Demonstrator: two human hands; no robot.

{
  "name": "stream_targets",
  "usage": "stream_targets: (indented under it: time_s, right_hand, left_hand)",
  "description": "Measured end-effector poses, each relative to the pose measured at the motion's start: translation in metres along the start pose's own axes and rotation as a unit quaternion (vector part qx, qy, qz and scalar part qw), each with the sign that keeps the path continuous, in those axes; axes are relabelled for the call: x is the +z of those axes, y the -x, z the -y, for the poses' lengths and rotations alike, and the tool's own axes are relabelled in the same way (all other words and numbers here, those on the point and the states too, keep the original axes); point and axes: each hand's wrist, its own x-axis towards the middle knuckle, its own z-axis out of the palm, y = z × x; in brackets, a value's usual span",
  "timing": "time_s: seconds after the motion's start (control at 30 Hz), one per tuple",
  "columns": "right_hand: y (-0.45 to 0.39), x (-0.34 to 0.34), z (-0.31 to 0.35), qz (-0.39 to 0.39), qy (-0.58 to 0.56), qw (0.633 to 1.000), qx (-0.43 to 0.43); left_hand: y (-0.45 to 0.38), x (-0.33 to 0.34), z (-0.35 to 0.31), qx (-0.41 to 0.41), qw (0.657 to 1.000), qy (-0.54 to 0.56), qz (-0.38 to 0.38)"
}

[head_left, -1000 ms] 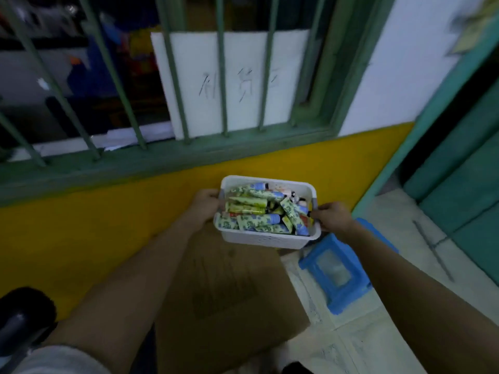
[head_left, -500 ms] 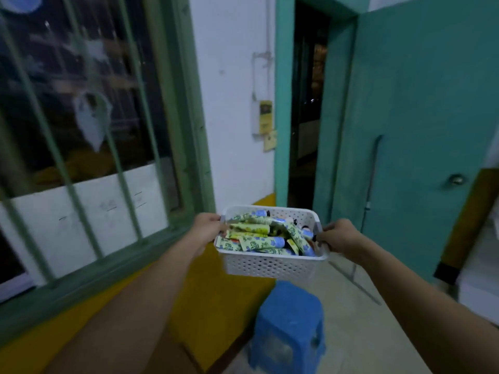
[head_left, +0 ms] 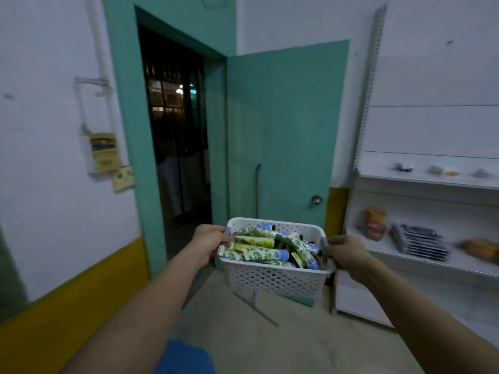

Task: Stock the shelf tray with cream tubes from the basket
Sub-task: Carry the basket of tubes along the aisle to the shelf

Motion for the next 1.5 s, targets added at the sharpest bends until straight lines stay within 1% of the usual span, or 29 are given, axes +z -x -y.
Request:
stream_targets:
  time_s: [0.17, 0.37, 0.5, 0.63, 0.77, 0.83, 1.0, 1.1, 1.17, 1.33, 1.4, 1.5]
  right_hand:
    - [-0.046, -0.084, -0.032, -0.048, -0.053, 0.997, 0.037]
    - [-0.119, -0.161, -0.075, -0.119, -0.063, 0.988, 0.077]
    - [-0.176, -0.203, -0.095, -0.168, -0.049, 0.979, 0.100]
    - [-0.235, -0.245, -0.113, -0.221, -0.058, 0.964, 0.135]
    - [-0.282, -0.291, -0.137, -0.274, -0.058, 0.948, 0.149]
    - [-0.298, -0.315, -0.149, -0.302, -0.045, 0.938, 0.163]
    - [-0.342, -0.388, -0.197, -0.358, -0.063, 0.910, 0.199]
    - [-0.367, -0.436, -0.237, -0.377, -0.073, 0.894, 0.230]
    - [-0.384, -0.471, -0.266, -0.384, -0.077, 0.889, 0.236]
    - [-0.415, -0.559, -0.322, -0.398, -0.074, 0.875, 0.265]
    - [-0.424, -0.598, -0.336, -0.404, -0.076, 0.869, 0.273]
    - [-0.437, -0.650, -0.352, -0.427, -0.066, 0.859, 0.275]
  left_hand:
    - [-0.060, 0.117, -0.006, 0.009, 0.997, -0.012, 0.070]
    - [-0.142, 0.251, 0.010, -0.010, 0.988, -0.022, 0.155]
    - [-0.203, 0.339, 0.014, -0.012, 0.976, -0.023, 0.214]
    - [-0.261, 0.428, 0.013, -0.001, 0.962, -0.042, 0.270]
    - [-0.306, 0.522, 0.014, 0.008, 0.945, -0.047, 0.323]
    - [-0.317, 0.568, 0.017, 0.014, 0.938, -0.060, 0.342]
    - [-0.333, 0.687, 0.025, -0.005, 0.915, -0.070, 0.397]
    - [-0.340, 0.767, 0.037, -0.019, 0.902, -0.076, 0.425]
    - [-0.341, 0.823, 0.046, -0.026, 0.895, -0.083, 0.437]
    - [-0.332, 0.953, 0.061, 0.014, 0.872, -0.143, 0.467]
    - [-0.330, 1.002, 0.063, 0.016, 0.860, -0.153, 0.487]
    - [-0.324, 1.067, 0.064, 0.018, 0.853, -0.158, 0.498]
